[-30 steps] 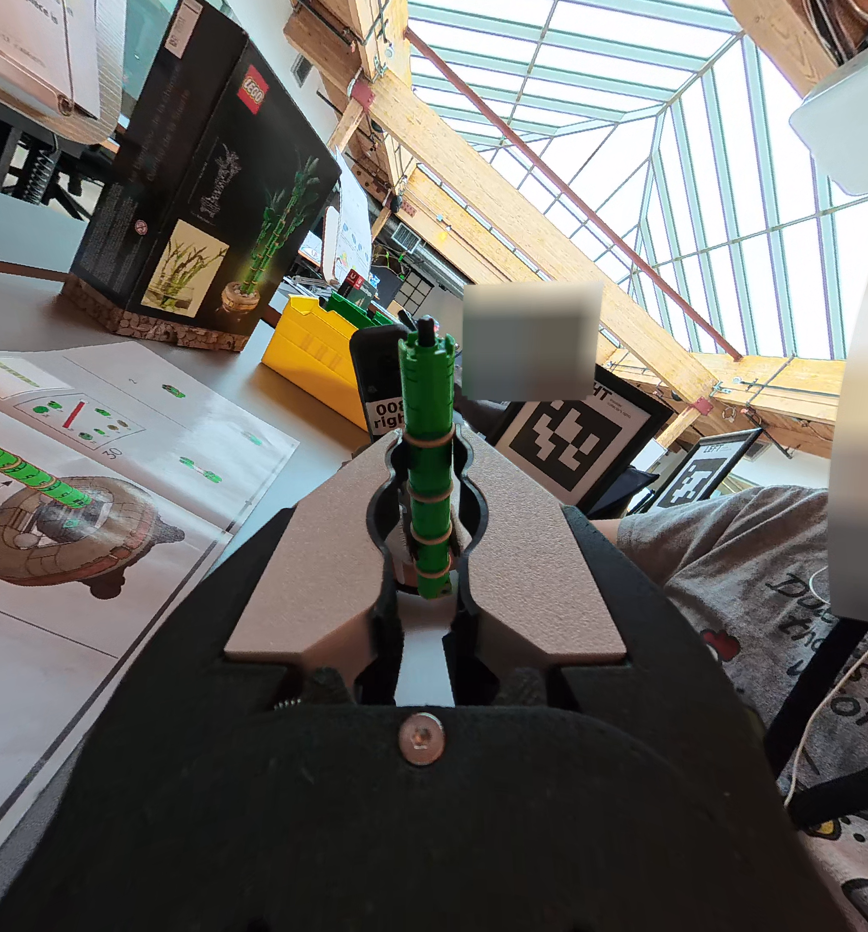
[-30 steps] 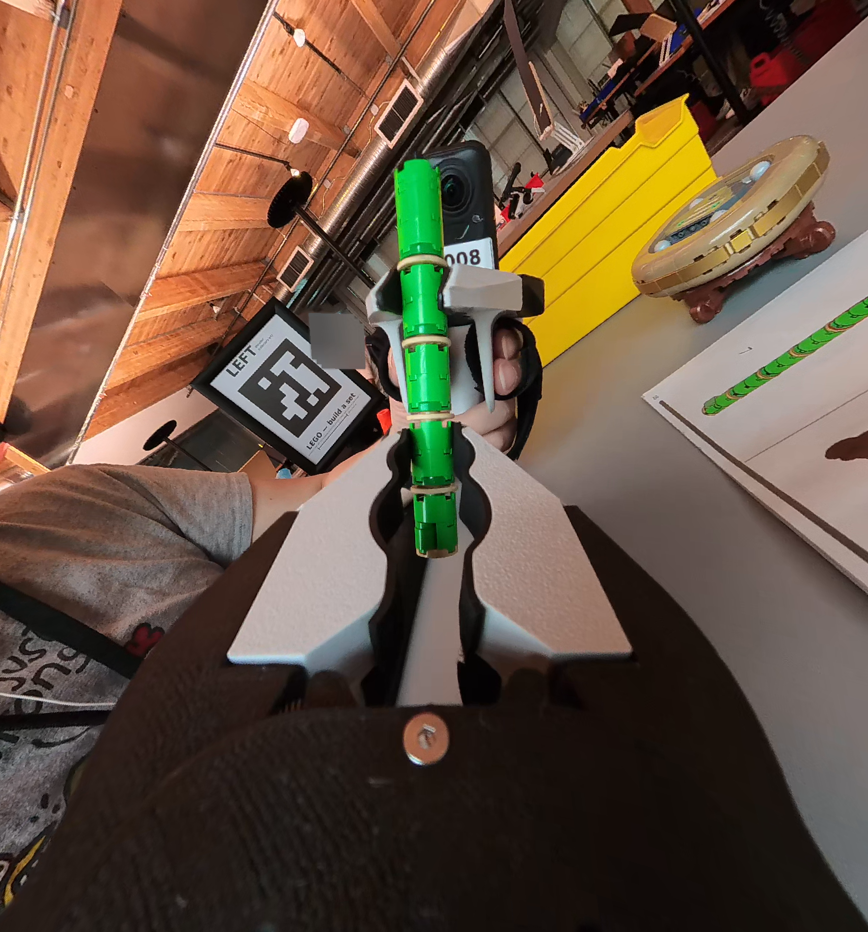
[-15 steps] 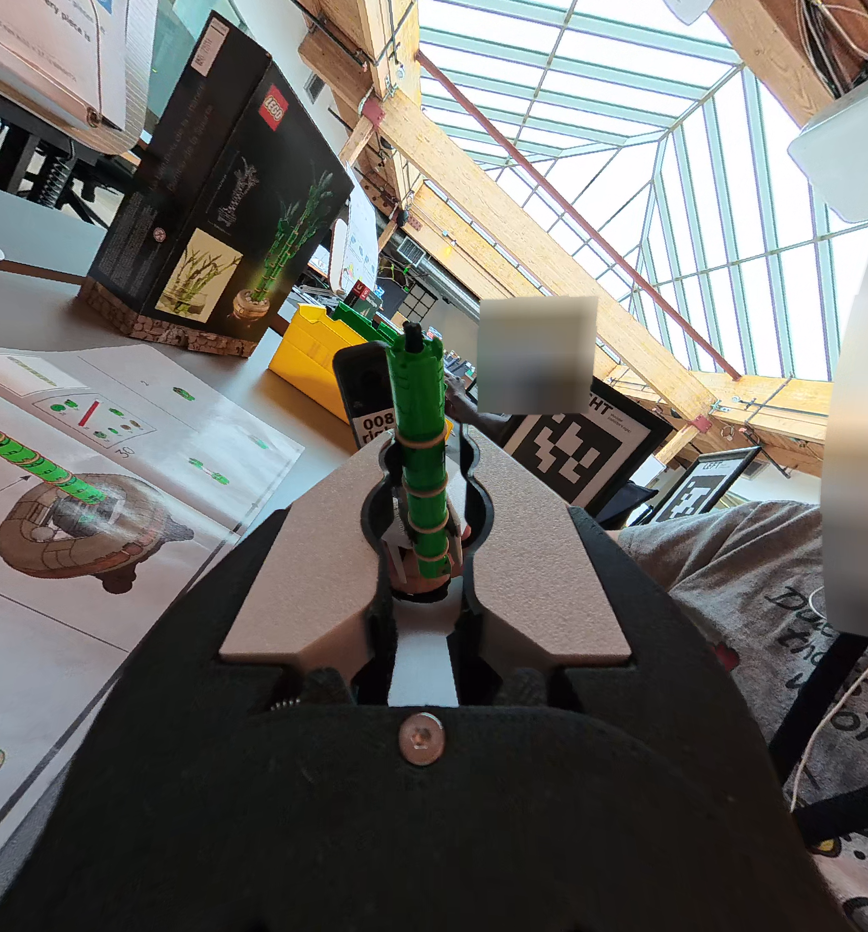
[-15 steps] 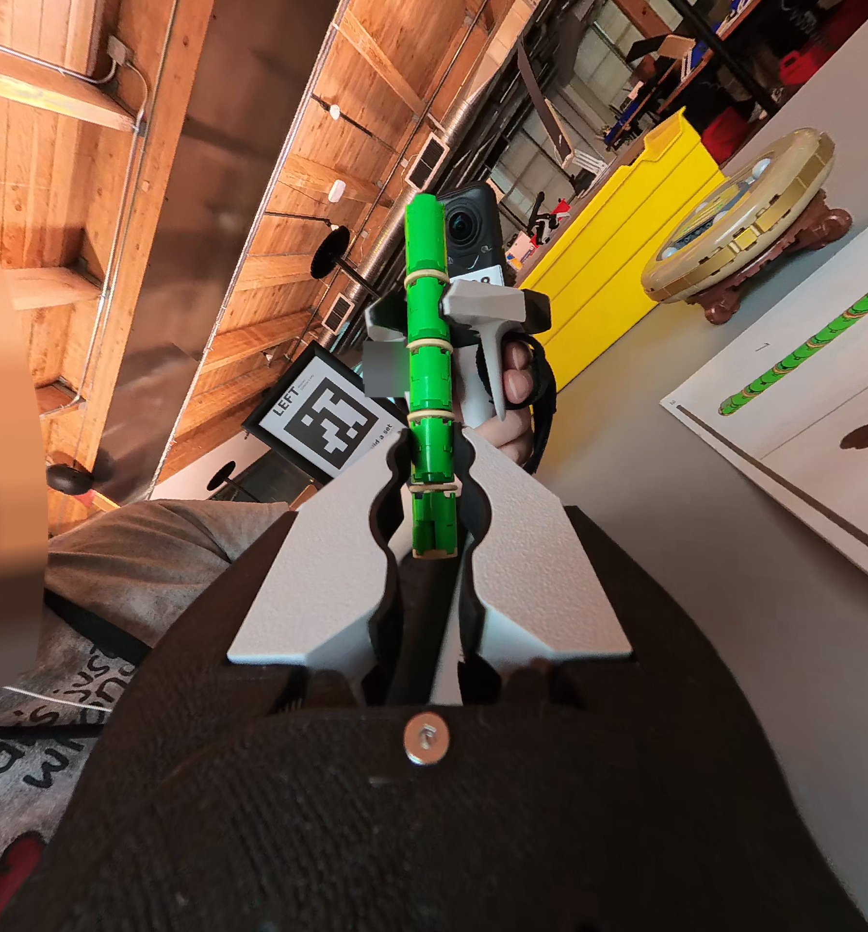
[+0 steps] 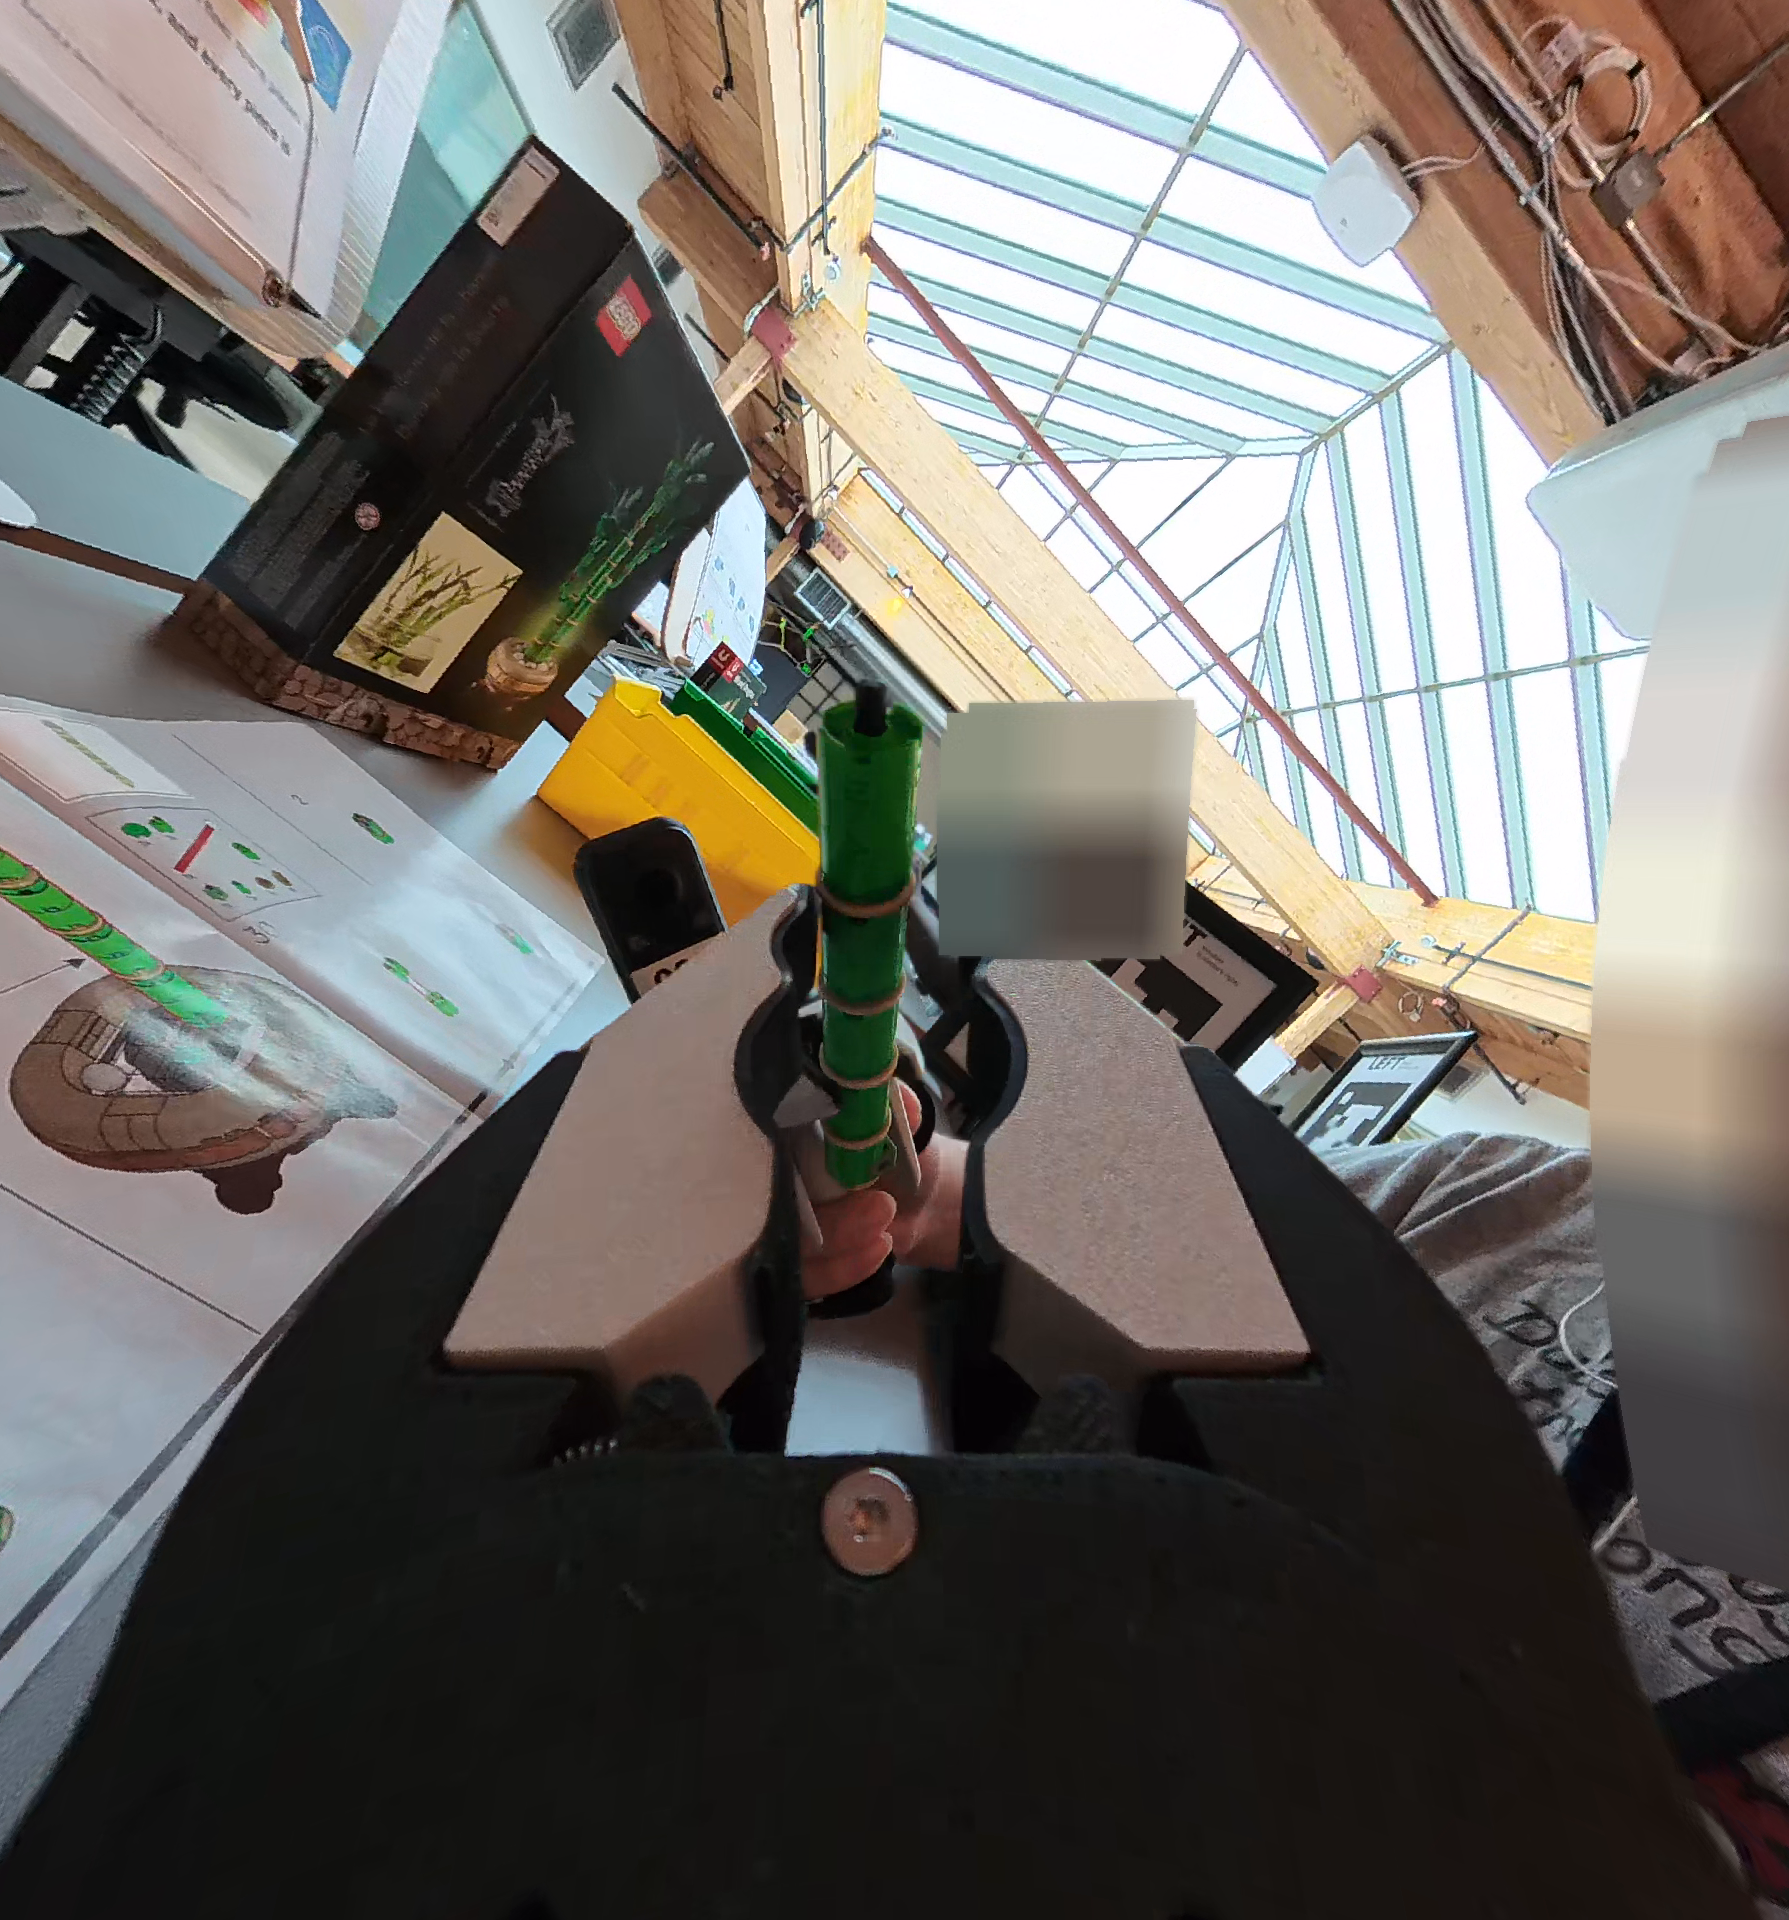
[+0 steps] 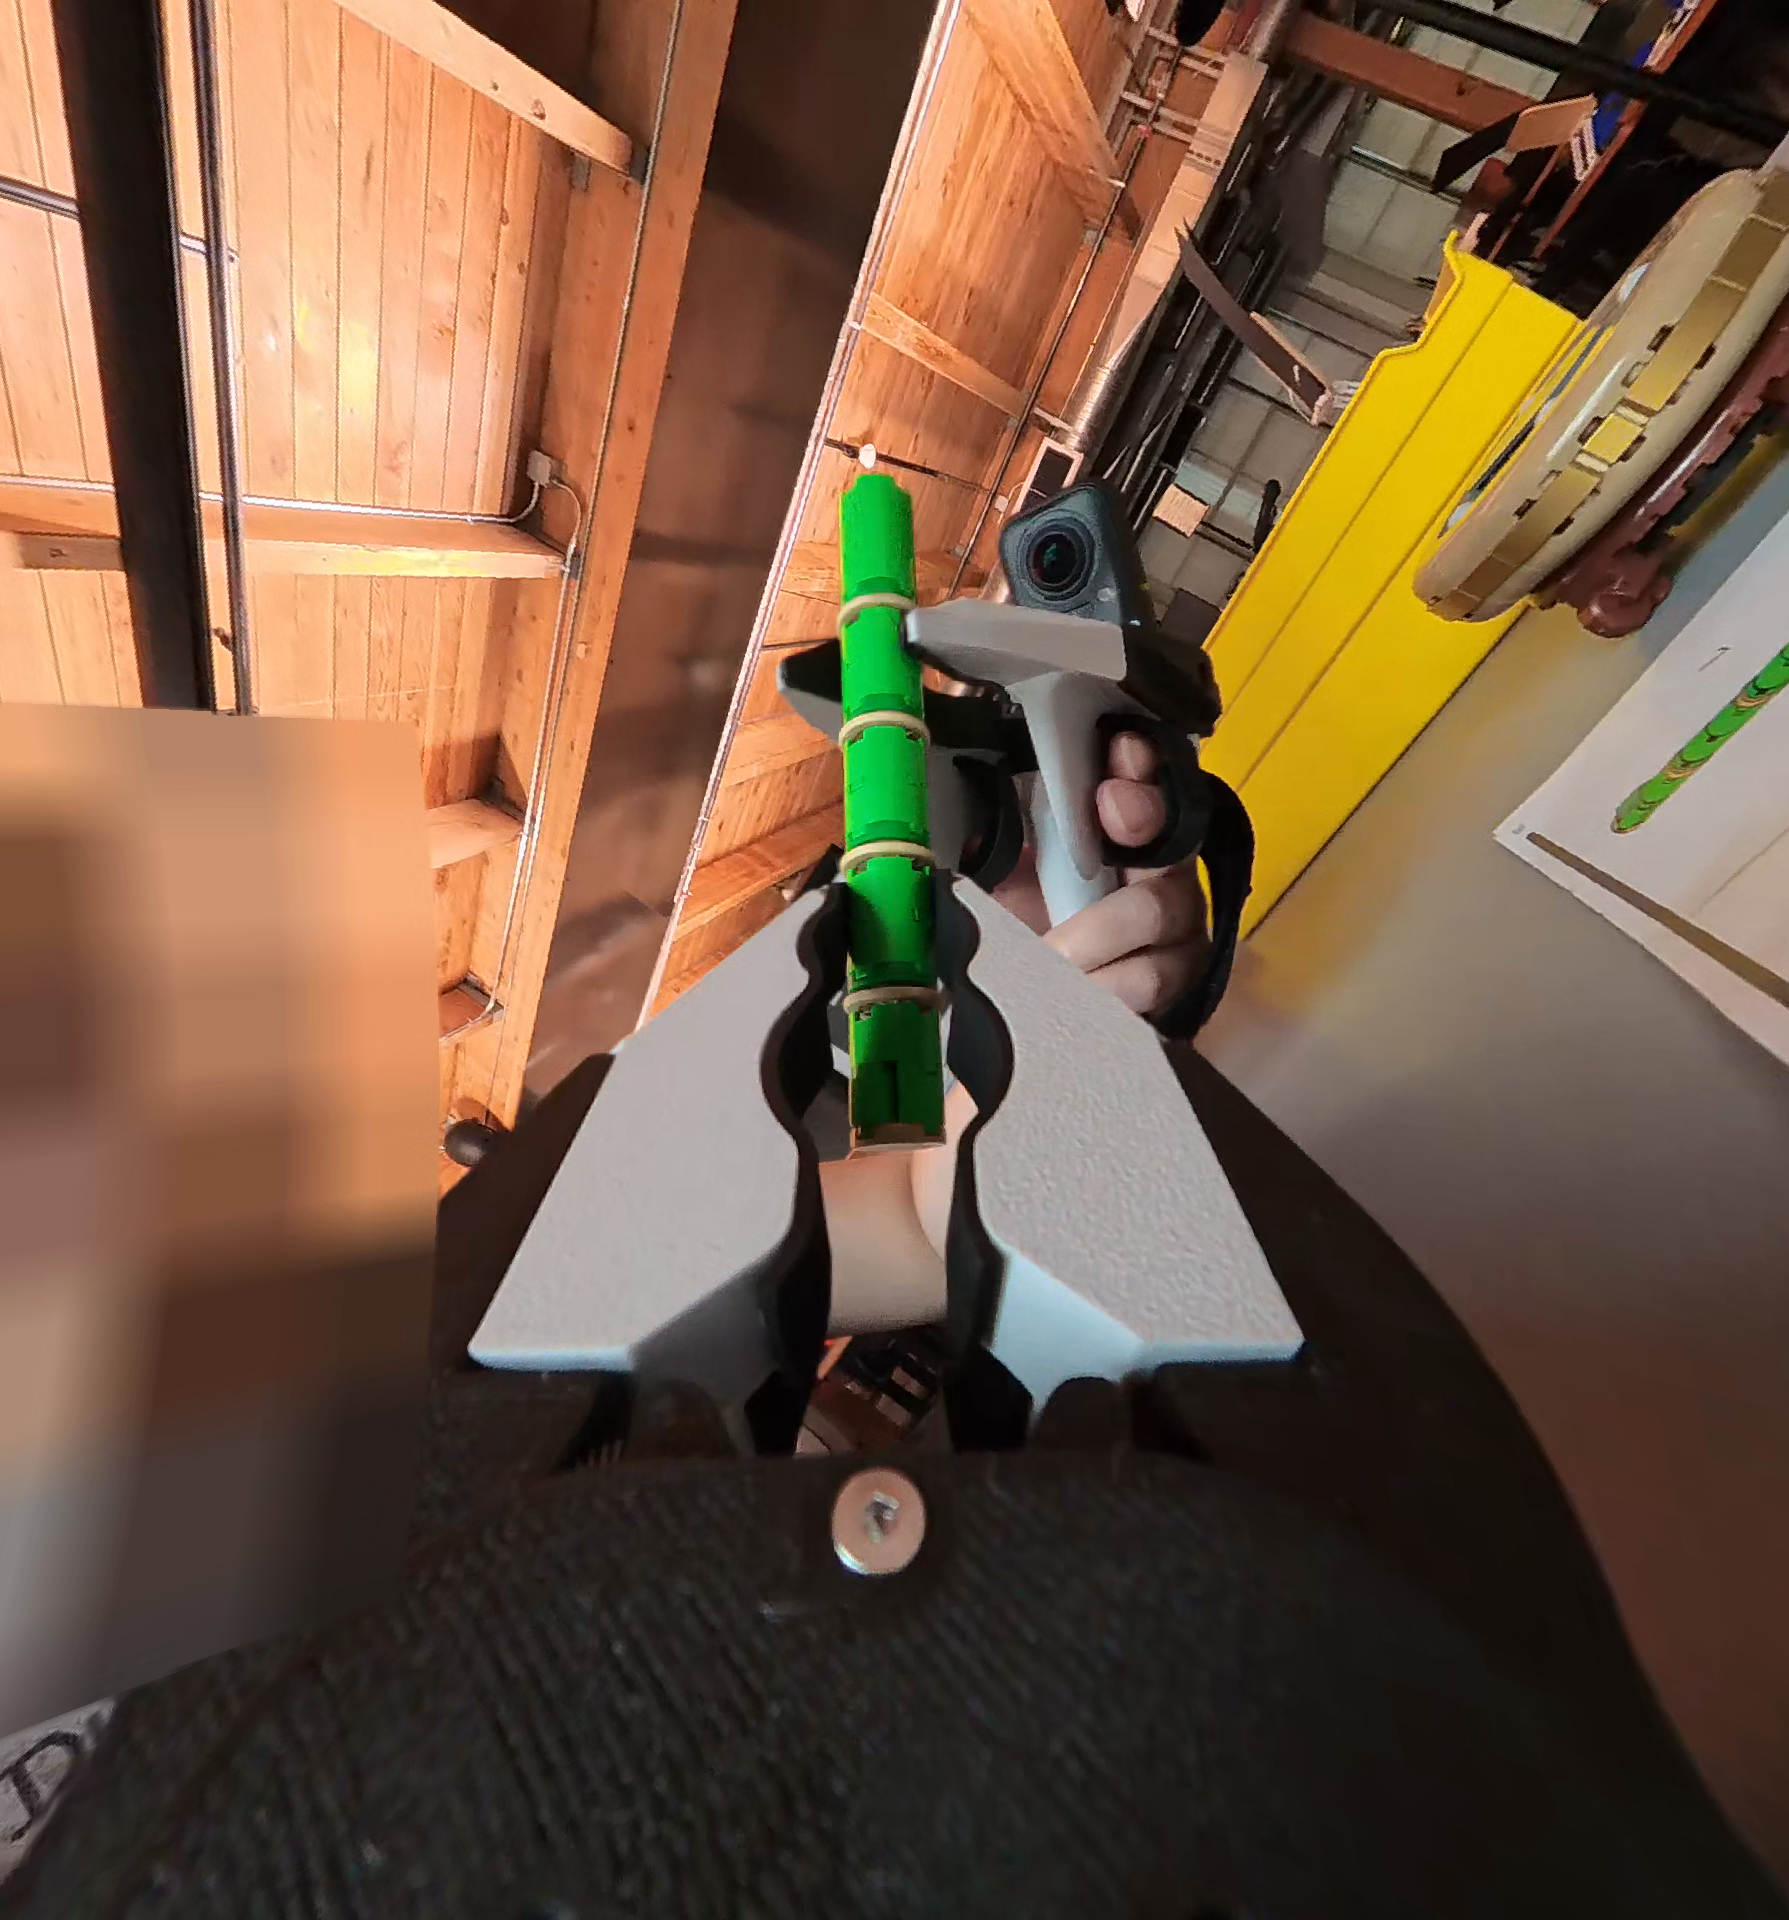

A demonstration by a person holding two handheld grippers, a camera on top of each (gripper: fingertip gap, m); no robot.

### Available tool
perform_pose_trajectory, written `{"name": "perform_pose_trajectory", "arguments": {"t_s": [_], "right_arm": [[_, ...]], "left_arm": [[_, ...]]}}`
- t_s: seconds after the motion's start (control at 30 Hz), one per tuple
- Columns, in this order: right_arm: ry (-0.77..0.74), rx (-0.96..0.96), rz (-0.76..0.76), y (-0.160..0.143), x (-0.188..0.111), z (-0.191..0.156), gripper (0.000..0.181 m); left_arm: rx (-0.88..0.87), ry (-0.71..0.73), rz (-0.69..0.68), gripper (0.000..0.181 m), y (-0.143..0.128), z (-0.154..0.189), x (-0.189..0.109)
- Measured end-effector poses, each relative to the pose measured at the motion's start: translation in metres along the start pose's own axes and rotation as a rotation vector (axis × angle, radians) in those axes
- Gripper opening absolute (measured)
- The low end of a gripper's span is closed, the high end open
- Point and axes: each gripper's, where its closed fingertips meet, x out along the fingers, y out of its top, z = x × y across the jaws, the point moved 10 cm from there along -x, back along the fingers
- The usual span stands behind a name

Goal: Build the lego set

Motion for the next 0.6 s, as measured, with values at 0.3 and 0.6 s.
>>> {"name": "perform_pose_trajectory", "arguments": {"t_s": [0.3, 0.6], "right_arm": [[0.014, 0.038, 0.037, 0.0019, -0.0021, 0.0025, 0.015], [0.030, 0.021, -0.002, -0.0002, 0.0025, 0.0029, 0.015]], "left_arm": [[-0.003, 0.023, -0.020, 0.028, -0.0010, -0.0019, 0.0007], [-0.045, -0.033, 0.001, 0.017, -0.0062, -0.0051, 0.0059]]}}
